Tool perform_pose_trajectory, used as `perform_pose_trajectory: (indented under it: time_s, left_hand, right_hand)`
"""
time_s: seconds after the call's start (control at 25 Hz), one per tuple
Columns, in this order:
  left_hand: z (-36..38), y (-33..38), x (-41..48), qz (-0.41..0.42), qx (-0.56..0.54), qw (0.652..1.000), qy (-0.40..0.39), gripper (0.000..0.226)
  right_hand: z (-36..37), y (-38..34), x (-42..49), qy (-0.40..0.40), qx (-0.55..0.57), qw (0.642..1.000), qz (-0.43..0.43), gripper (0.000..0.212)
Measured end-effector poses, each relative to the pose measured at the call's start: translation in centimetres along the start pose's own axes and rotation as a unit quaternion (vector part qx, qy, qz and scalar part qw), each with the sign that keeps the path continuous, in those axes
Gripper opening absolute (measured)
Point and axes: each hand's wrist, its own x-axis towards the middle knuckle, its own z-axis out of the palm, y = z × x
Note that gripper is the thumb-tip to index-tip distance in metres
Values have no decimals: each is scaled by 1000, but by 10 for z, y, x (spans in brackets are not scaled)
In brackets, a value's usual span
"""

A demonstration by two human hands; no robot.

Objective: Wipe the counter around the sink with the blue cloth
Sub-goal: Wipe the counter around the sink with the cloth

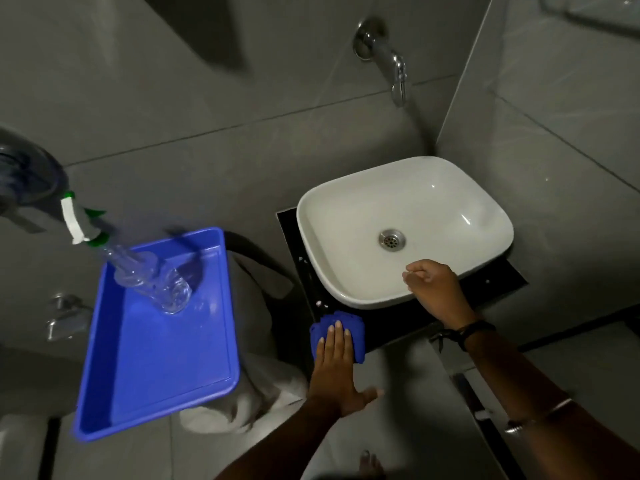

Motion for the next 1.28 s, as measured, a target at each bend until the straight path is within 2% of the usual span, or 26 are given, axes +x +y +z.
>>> perform_pose_trajectory:
  time_s: [0.12,0.24,0.36,0.44,0.6,0.84,1.04,1.28]
  left_hand:
    - [9,-10,2,13,7,1000,20,123]
    - [1,-22,3,37,33,999,7,127]
    - [2,-13,5,28,29,999,-3,136]
    - [5,-6,8,-8,16,1000,-8,139]
    - [-9,-27,25,-69,-18,997,27,138]
    - [-78,-115,91,47,70,996,-29,151]
    - [-116,-171,142,152,132,976,-81,150]
    - [-173,-209,224,139,125,980,-63,149]
  right_hand:
    - [8,-1,12,47,-46,996,-64,20]
    - [28,-9,30,61,-166,971,-161,38]
    - [44,0,42,-3,-322,936,-142,63]
    - [49,6,45,-15,-362,923,-127,73]
    - [48,-1,42,13,-367,921,-128,74]
    - [49,-2,46,17,-387,915,-110,70]
    - [52,1,48,17,-375,922,-89,77]
    - [53,-4,48,30,-352,931,-92,68]
